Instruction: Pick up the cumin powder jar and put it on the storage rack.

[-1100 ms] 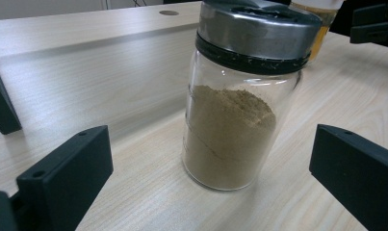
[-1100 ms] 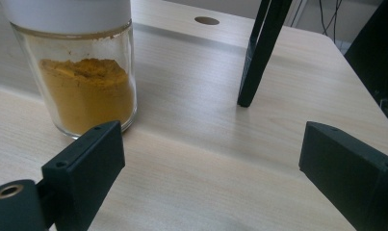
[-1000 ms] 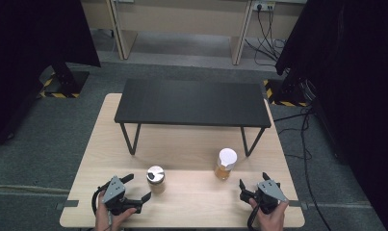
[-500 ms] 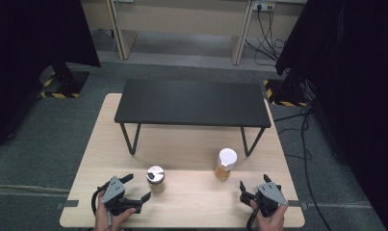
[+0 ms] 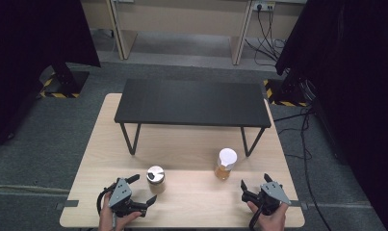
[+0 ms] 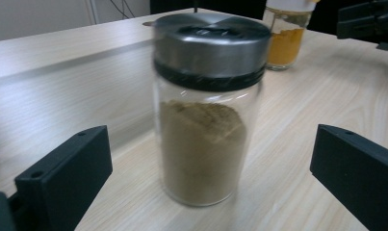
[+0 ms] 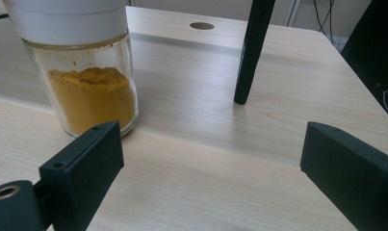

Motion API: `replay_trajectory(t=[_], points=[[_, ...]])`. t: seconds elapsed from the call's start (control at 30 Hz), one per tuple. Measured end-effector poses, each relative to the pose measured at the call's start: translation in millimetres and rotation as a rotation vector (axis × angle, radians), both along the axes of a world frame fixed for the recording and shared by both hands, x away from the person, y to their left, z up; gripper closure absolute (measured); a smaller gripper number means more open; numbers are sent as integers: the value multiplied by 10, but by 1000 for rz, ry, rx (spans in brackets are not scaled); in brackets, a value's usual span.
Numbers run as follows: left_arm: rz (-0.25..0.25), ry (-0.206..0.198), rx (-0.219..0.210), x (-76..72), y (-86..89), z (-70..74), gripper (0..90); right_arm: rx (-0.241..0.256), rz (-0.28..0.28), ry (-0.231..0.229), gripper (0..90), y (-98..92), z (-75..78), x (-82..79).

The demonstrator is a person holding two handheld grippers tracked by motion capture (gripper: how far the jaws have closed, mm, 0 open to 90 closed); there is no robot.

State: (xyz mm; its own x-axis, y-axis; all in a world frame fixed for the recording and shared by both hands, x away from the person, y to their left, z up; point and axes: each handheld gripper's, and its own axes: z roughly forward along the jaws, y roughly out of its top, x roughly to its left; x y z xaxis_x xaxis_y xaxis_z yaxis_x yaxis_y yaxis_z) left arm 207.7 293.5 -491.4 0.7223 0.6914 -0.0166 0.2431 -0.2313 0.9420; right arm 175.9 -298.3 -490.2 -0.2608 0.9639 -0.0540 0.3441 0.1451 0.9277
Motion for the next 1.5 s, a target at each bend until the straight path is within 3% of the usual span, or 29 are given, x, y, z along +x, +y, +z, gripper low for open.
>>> replay_trajectory(t=[0.53,0.7,0.83,0.97,1.23,1.5], points=[[6,43,51,212,-236,47,20,-18,21,0,78,29,5,29],[5,51,44,282,-273,44,89,-17,23,3,78,26,9,34],[3,65,43,314,-279,42,213,-10,26,7,78,17,12,42],[16,59,38,317,-279,33,275,-7,29,10,78,12,14,47],[23,53,53,311,-302,42,296,-1,28,14,79,4,18,57],[37,76,13,310,-260,27,298,2,26,14,80,2,18,58]])
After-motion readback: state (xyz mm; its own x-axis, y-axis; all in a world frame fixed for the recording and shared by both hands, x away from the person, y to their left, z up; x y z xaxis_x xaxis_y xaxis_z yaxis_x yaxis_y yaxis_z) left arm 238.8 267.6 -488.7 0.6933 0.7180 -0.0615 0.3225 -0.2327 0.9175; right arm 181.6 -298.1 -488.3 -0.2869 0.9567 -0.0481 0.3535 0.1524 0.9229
